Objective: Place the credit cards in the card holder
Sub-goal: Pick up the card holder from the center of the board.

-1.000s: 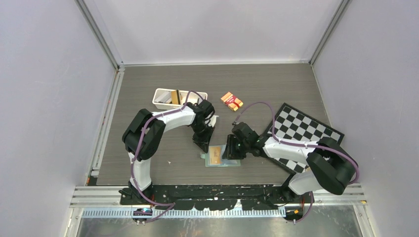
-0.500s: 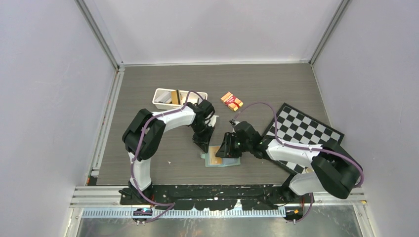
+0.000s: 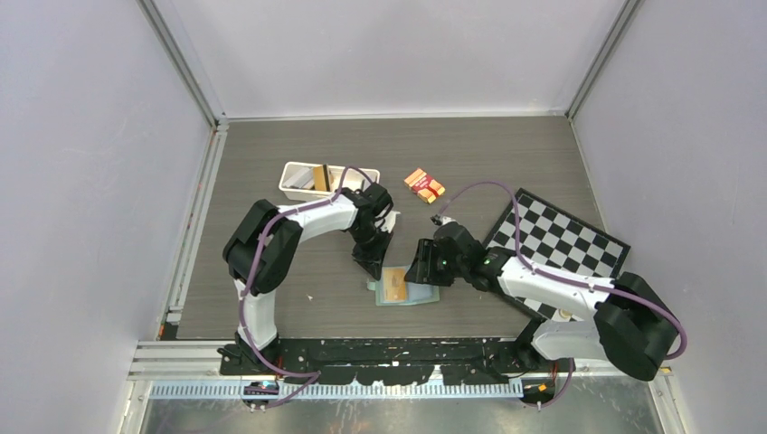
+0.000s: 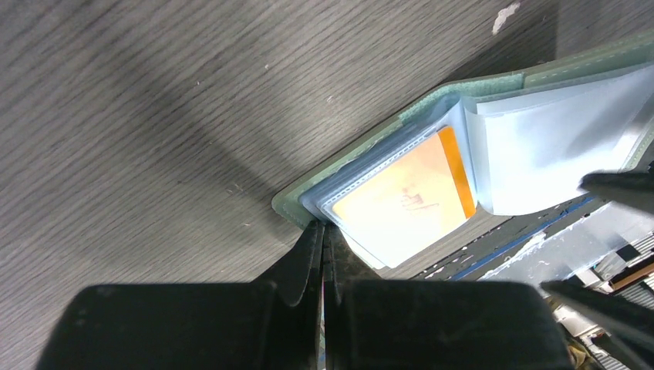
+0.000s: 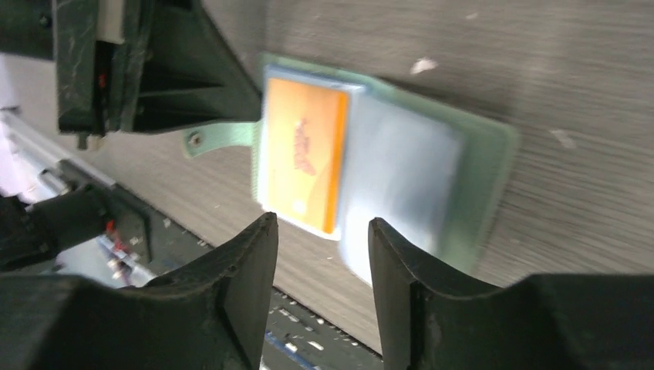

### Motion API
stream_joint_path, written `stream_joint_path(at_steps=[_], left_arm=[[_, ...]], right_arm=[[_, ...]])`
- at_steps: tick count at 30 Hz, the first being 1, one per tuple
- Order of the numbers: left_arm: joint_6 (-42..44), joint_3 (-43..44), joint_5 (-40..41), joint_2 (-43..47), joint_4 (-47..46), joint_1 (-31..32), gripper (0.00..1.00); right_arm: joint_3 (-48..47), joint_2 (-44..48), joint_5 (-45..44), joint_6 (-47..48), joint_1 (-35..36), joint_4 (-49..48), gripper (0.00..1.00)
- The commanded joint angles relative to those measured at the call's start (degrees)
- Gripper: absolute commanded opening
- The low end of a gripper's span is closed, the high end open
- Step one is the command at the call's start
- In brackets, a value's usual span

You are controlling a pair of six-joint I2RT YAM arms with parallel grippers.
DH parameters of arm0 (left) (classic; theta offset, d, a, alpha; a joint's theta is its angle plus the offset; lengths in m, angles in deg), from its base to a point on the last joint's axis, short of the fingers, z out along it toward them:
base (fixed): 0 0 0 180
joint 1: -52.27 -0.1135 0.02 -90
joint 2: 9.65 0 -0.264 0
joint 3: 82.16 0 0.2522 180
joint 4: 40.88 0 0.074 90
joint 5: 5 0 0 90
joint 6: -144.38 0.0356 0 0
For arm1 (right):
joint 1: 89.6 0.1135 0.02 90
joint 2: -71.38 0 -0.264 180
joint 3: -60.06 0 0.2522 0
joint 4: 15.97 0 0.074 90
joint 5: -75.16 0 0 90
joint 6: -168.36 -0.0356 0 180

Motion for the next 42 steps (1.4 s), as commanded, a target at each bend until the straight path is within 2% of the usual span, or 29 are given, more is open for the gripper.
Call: stream_joint_path(at_steps=[1,10,18,23,28,30,34,39,42], left_arm=[[0.75,-1.46,-0.10,2.28,-5.03,0.47,0.00],[1.48,-3.00,-5.09,7.27,-8.44,0.46,0.00],[1.72,-3.54,-6.91,8.46,-9.53,0.46,0.00],[1.90,-3.05,-4.08,8.90,-8.08,0.41,0.00],[1.75,-3.23,-1.16,9.72,-7.24,0.34,0.05],[1.53,-3.34,-0.59,10.16,-7.21,0.14,0.11],[-0.37,-3.93,-1.04,10.70,-8.05,-0.27,0.12],[-4.37,-6.80,-2.17,13.50,-10.59,-1.31,0.12],[-8.12,-10.42,-3.10,16.82,-15.05,-3.24,0.14]], right_arm=[[-3.88,2.28,-13.75,4.32,0.23,11.17,0.54],[1.36,1.34,-10.05,1.66,0.17,2.00,0.58],[2.01,2.49,-15.82,-0.17,-0.37,8.35,0.60],[3.98,6.16,-15.17,-0.86,-1.27,8.60,0.65],[7.60,7.72,-9.82,-1.00,-4.65,3.65,0.65],[9.15,8.37,-5.30,-0.81,-6.21,0.22,0.65],[11.64,8.07,3.51,-0.77,-8.48,-7.27,0.65],[12.84,3.99,7.75,-1.71,-9.11,-16.02,0.60],[13.08,-0.15,9.55,-3.36,-9.39,-20.73,0.45]])
